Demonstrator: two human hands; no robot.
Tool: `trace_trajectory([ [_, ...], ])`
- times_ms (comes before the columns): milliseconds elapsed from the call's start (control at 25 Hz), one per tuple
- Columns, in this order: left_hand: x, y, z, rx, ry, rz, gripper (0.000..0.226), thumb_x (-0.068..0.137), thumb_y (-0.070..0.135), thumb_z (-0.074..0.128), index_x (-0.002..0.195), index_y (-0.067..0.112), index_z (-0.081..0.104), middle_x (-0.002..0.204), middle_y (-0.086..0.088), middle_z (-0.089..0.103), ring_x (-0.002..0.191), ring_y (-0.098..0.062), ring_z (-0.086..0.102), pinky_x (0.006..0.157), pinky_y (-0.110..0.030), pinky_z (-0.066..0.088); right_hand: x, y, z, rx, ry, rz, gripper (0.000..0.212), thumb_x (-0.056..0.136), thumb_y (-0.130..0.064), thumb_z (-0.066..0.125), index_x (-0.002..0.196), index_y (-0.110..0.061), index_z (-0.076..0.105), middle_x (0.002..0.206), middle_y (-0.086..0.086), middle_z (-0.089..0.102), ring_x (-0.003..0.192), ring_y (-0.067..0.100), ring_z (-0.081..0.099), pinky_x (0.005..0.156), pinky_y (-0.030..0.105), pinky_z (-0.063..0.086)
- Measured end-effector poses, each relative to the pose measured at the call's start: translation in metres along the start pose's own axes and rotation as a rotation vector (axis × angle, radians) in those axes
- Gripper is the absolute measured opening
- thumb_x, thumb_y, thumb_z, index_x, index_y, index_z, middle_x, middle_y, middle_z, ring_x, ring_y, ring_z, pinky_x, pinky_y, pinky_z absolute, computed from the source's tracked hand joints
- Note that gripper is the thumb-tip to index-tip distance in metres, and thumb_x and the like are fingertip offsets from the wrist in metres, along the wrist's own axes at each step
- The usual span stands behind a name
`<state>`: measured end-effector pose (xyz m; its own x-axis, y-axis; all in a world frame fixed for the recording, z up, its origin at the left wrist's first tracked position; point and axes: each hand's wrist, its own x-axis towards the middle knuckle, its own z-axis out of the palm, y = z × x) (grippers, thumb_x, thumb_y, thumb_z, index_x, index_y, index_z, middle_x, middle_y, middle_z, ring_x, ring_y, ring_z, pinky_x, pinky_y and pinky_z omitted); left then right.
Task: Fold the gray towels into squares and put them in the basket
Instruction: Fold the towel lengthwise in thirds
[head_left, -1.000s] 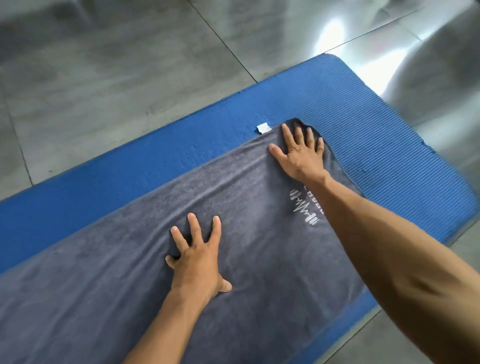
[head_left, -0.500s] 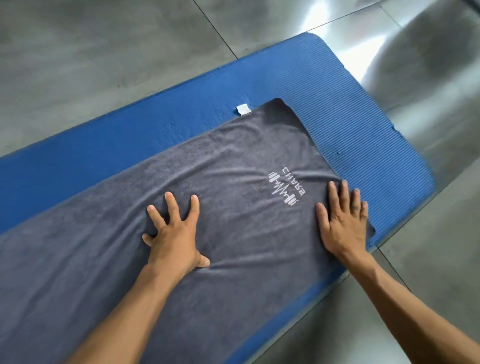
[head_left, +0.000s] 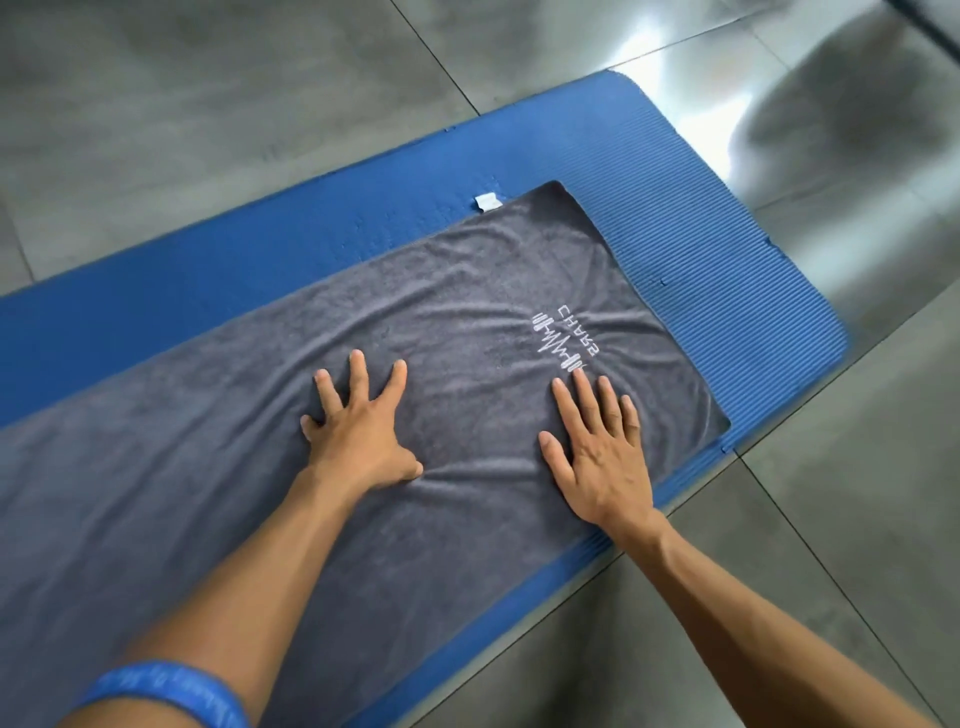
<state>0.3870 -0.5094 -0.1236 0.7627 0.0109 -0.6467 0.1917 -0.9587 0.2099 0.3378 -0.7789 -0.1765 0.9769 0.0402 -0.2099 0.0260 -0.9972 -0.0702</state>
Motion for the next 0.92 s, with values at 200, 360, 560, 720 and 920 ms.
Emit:
trace_trajectory([
  [200,-0.078,0.004,0.081,0.110,0.196,0.159,0.070,0.101,0.038,0.034,0.154,0.030,-0.012,0.160,-0.004,-0.026,0.146,-0.033,-0.023,0.118,-0.058,0.001,-0.004,-0.002,-0.004,0.036,-0.013,0.031,0.064,0.098,-0.056,0.011,0.158,-0.034,0.007,0.166,-0.006,0.000,0.153,0.022,-0.006,0.122,0.048,-0.004],
  [360,-0.123,-0.003,0.121,0.070,0.194,0.513,0.061,0.093,0.026,0.053,0.151,0.027,0.033,0.163,-0.002,0.009,0.151,-0.025,0.010,0.119,-0.050,0.019,-0.014,-0.055,-0.023,0.188,0.068,0.033,0.066,0.090,-0.040,0.030,0.153,-0.021,0.029,0.165,0.004,0.013,0.152,0.030,0.009,0.122,0.051,0.009],
  [560,-0.142,-0.026,0.120,0.099,0.116,0.367,0.065,0.097,0.026,0.051,0.154,0.030,0.020,0.163,0.003,-0.007,0.151,-0.019,-0.005,0.121,-0.041,0.009,-0.067,-0.015,-0.001,0.015,-0.012,-0.211,0.057,0.103,-0.049,0.020,0.157,-0.031,0.014,0.165,-0.006,0.006,0.153,0.021,0.005,0.123,0.045,0.008],
  [720,-0.158,-0.025,0.111,0.058,0.142,0.135,0.062,0.096,0.033,0.048,0.151,0.030,0.019,0.162,-0.003,-0.006,0.148,-0.028,-0.001,0.114,-0.042,0.031,-0.063,0.055,-0.022,0.050,-0.063,0.381,0.065,0.103,-0.049,0.018,0.159,-0.019,0.005,0.166,0.004,-0.003,0.153,0.028,-0.003,0.123,0.049,0.005],
  [920,-0.155,-0.039,0.101,0.066,0.047,0.189,0.053,0.088,0.031,0.054,0.139,0.029,0.039,0.138,0.003,0.026,0.125,-0.022,0.032,0.097,-0.038,0.046,-0.073,0.015,-0.017,0.033,-0.086,-0.016,0.062,0.100,-0.050,0.011,0.158,-0.029,0.007,0.166,-0.001,0.001,0.153,0.025,0.001,0.124,0.045,0.006],
])
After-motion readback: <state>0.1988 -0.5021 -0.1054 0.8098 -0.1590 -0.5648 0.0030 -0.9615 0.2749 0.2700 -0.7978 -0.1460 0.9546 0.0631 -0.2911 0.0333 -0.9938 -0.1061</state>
